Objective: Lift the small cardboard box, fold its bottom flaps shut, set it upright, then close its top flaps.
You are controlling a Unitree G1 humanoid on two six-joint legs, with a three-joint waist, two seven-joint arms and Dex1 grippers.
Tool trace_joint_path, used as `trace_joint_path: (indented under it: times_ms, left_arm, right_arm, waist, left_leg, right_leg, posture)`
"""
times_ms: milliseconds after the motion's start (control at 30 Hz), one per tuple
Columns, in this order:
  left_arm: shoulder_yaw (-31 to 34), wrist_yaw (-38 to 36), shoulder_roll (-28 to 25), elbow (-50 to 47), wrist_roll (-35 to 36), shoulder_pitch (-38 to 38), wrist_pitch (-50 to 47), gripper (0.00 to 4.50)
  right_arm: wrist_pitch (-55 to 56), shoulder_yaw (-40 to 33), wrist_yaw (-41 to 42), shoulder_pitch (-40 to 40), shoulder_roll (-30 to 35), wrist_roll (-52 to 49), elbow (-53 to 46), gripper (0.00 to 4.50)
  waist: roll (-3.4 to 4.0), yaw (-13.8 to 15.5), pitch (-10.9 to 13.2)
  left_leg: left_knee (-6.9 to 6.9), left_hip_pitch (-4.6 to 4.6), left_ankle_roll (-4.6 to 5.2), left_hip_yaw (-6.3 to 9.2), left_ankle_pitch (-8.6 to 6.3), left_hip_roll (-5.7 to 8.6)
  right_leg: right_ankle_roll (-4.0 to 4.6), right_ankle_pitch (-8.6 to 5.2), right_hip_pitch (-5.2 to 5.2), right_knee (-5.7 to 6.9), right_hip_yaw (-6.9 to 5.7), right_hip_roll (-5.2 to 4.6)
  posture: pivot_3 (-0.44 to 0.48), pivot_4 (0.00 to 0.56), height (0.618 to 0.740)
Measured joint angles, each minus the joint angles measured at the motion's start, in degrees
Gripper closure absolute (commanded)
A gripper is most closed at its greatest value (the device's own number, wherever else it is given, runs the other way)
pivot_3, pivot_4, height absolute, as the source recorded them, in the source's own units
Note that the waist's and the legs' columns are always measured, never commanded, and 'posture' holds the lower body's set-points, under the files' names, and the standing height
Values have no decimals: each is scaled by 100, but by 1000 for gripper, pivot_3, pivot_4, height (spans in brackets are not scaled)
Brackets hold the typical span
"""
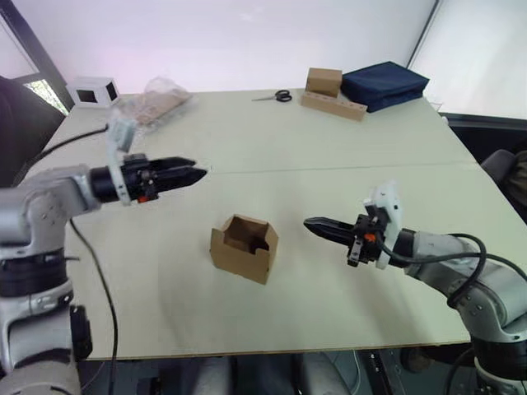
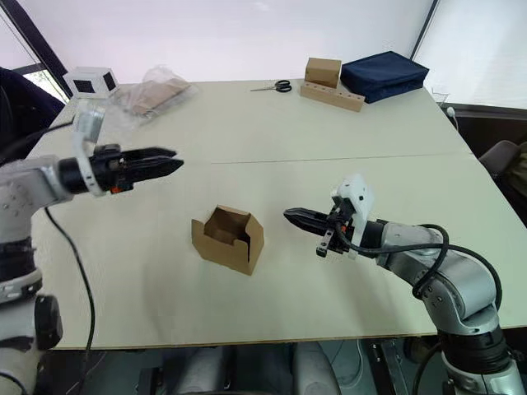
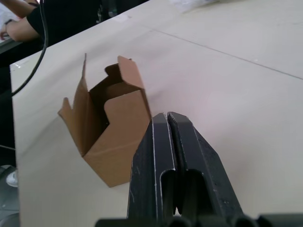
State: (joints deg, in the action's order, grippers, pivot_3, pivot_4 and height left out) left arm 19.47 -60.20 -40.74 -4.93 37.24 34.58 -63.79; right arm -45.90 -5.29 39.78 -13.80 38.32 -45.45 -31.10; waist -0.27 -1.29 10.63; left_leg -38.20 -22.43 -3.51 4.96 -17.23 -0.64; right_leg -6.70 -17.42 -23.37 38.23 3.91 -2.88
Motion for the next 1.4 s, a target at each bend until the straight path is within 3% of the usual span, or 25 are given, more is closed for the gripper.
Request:
trace_joint_path:
  times_ms: [100,167,400,667,1033,1400]
  left_arm:
    - [-10,-12,-13,-93,78,-536,239,4014]
    - [-79,-64,-88,-146,75,-778,461,4448]
    - [-550,-85,-128,-223,56,-1198,963,4448]
    - [-797,-82,-122,-479,266,-1196,961,4448]
    - [-1639,-121,-4,-135,-1,-1139,1424,4448]
    - [-1779,54,-98,-604,110,-1271,1173,4448]
  right_arm:
    - [-10,66,26,-16,-1,-100,-140,4500]
    - [-24,84,54,-17,1,-149,-234,4500]
    - [-137,589,-18,-36,-4,-131,-483,4500]
    - [-35,1049,-175,-158,-141,379,-444,4500]
    - [268,1588,-225,-474,-462,1169,45,4500]
    - [430,1974,-22,-656,-437,1823,384,4500]
  waist:
    - [0,38,0]
    - [0,35,0]
    - [0,27,0]
    - [0,18,-1]
    - [1,13,-1]
    - [1,18,-2]
  left_leg:
    - [1,0,2,4,-1,-2]
    - [1,0,2,3,-1,-2]
    - [2,1,4,3,-2,-3]
    - [3,1,5,4,-3,-6]
    - [4,2,5,3,-3,-6]
    - [5,2,6,4,-3,-6]
  right_leg:
    - [0,0,-1,1,-2,3]
    - [0,0,0,1,-2,3]
    - [0,0,-1,1,-2,5]
    - [1,0,-1,1,-2,10]
    - [1,0,-2,0,-1,11]
    - [1,0,-1,0,-1,10]
  posture:
    - [0,150,740]
    - [0,150,740]
    - [0,150,740]
    - [0,150,740]
    - [0,150,740]
    - [0,150,740]
